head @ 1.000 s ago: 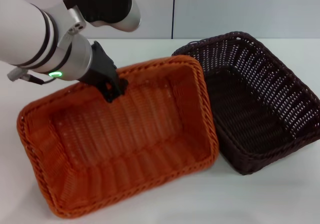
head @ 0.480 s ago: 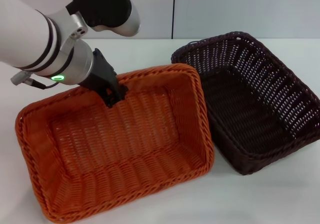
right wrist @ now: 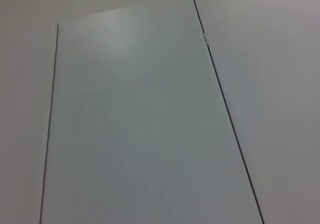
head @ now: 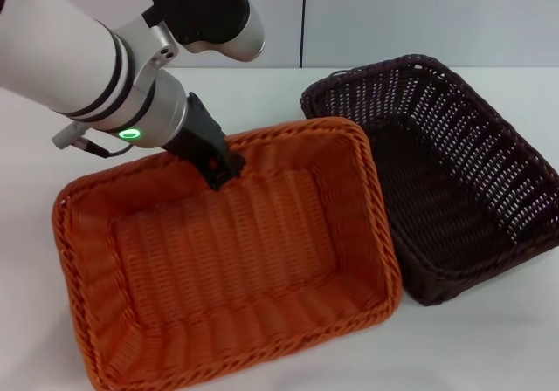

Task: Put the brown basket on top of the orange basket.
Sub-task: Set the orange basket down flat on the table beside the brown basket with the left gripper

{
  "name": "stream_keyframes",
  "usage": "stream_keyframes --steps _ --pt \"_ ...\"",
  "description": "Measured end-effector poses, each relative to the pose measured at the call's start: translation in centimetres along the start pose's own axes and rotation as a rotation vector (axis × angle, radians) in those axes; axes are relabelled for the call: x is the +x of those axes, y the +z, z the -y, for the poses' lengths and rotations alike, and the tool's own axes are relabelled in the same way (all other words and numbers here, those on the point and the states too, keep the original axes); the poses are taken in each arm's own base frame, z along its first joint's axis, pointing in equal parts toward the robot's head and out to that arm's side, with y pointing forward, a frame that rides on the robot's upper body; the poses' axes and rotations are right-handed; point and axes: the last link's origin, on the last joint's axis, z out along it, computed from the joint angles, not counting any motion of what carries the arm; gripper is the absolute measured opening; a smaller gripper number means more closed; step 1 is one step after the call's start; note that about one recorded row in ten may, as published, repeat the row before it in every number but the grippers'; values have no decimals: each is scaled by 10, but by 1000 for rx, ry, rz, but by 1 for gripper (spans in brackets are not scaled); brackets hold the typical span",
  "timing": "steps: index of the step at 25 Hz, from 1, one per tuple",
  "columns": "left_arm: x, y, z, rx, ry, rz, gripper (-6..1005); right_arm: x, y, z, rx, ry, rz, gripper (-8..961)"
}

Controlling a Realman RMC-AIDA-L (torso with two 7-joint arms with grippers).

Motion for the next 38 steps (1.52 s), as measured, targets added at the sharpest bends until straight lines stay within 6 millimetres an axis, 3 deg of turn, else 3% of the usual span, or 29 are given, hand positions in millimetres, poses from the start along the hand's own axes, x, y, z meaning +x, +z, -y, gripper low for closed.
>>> stream_keyframes --steps 13,25,38 --pt "6 10 13 -59 -84 5 154 1 4 2 3 -6 -2 816" --pt "12 13 16 -66 -60 2 155 1 8 3 0 -10 3 817" --pt "22 4 22 -26 -30 -38 624 0 7 4 3 -14 6 816"
